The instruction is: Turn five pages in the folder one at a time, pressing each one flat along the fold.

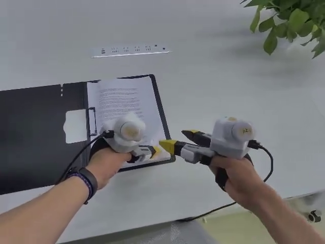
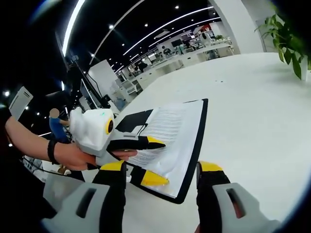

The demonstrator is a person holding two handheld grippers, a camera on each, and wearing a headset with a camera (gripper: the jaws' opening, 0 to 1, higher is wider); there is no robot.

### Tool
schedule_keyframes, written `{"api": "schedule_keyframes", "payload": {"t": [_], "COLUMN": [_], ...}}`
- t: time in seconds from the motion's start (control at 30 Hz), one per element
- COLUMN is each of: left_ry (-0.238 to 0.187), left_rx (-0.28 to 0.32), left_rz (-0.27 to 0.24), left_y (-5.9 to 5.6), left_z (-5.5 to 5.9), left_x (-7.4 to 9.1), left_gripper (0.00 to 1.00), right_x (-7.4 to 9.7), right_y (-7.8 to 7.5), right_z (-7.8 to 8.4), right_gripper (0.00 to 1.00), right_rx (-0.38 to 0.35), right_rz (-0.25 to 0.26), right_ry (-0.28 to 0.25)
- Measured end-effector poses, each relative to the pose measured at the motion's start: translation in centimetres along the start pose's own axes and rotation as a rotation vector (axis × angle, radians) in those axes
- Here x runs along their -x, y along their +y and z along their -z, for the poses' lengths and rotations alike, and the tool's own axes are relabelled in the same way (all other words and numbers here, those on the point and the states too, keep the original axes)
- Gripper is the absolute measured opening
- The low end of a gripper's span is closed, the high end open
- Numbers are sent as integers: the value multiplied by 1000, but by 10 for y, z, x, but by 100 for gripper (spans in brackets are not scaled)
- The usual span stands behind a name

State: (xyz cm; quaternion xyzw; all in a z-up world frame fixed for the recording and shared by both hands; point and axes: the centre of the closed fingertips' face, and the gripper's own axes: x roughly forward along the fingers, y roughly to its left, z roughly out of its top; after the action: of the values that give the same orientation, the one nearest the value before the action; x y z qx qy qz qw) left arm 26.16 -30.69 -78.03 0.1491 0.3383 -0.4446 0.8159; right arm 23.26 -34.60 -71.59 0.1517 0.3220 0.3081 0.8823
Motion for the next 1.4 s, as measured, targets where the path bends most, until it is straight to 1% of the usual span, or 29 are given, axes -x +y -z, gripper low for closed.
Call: {"api": "schedule_keyframes", "payload": {"t": [0.03,0.13,0.27,0.4,0.57,0.67,0.73,0.8,0.87,0.93,1.0,1.03,1.1,1.17,1.23,1.27,1.3,1.4], "left_ry": [0,-2,-3,-7,-10,-11,-14,-14,-13,-11,-10,-9,-9,-7,-9,-8,-8,-11], "left_rx": [0,0,1,1,3,5,7,9,9,9,10,10,14,26,43,40,37,51], "left_rz": [0,-1,1,1,1,1,3,7,11,12,12,13,20,30,41,41,41,50], "left_y": [0,-1,-1,-1,0,0,0,0,0,-1,-2,-2,-4,-6,-7,-8,-9,-14], "left_z": [0,0,0,0,-1,-1,-1,-1,0,0,0,0,-1,0,0,1,2,0], "left_x": [0,0,1,0,0,0,0,0,0,0,0,0,0,2,4,4,5,8], "left_gripper": [59,59,59,59,59,59,60,60,60,60,60,61,63,64,66,68,68,71], "right_x": [-4,-11,-19,-25,-32,-37,-41,-44,-46,-49,-49,-49,-47,-45,-41,-41,-40,-36], "right_y": [-1,-4,-6,-10,-12,-13,-14,-11,-8,-9,-10,-10,-9,-9,-7,-7,-7,-7], "right_z": [1,0,2,5,4,6,5,3,2,4,10,11,14,15,15,16,19,22], "right_gripper": [57,56,50,49,43,40,36,33,29,27,28,27,26,25,22,20,18,16], "right_rx": [8,2,-13,-21,-50,-76,-107,-143,-163,-170,-147,-141,-163,-175,-195,-202,-203,-192], "right_rz": [-8,-24,-46,-52,-65,-73,-84,-100,-113,-114,-108,-109,-118,-116,-125,-126,-128,-130], "right_ry": [14,24,39,56,52,52,37,17,5,13,39,39,38,31,20,22,32,38]}}
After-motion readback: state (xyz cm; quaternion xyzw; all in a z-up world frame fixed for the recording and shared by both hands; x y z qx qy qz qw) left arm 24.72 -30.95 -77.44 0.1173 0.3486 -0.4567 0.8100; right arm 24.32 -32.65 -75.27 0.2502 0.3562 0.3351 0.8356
